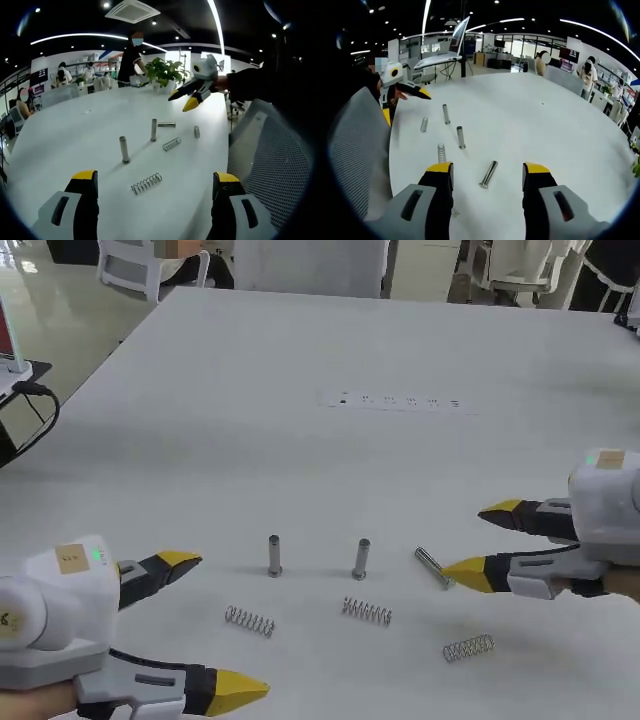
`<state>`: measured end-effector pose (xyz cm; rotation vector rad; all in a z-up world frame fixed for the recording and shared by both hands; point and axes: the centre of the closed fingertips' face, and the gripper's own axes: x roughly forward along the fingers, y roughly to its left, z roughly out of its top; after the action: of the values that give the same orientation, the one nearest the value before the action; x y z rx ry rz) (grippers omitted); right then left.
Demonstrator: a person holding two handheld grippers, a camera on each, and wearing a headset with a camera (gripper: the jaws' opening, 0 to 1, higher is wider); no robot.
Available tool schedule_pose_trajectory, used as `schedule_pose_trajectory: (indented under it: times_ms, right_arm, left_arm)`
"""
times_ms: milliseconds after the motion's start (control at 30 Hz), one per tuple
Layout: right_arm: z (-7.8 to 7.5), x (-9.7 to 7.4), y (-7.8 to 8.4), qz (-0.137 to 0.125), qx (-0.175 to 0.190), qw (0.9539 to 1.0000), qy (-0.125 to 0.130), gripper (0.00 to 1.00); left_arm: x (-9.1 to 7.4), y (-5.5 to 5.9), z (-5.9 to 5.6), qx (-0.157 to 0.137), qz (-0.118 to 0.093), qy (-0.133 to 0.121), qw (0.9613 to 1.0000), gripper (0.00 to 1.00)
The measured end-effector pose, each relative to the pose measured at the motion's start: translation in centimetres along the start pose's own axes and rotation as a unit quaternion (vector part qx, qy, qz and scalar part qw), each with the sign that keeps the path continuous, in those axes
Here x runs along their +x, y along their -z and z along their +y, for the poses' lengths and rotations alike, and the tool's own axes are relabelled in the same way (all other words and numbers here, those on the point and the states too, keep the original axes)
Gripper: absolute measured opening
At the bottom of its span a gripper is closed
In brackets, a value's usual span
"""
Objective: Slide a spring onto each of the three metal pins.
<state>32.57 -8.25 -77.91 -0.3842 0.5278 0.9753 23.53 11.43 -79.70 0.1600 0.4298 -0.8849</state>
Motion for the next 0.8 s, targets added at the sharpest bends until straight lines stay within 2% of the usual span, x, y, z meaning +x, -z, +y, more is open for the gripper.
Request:
schedule_pose_trajectory:
  times_ms: [400,633,800]
  right_arm:
    - [-0.7,2.5,0.3,0.036,0.008,0.9992,0.013,0.50]
    - [-1.3,3.7,1.3,0.067,0.023,0.9971,0.028,0.43]
    - [-1.5,4.4,1.6,0.078,0.034,0.9958,0.035,0.39]
  left_arm:
    - [-0.2,-0.1,0.1,-0.001,-0.004,-0.004,1.0000,0.92]
    - [-0.2,0.0,0.0,-0.003,-0.003,-0.003,1.0000,0.92]
    - [-0.2,0.0,0.0,-0.003,-0.004,-0.004,1.0000,0.92]
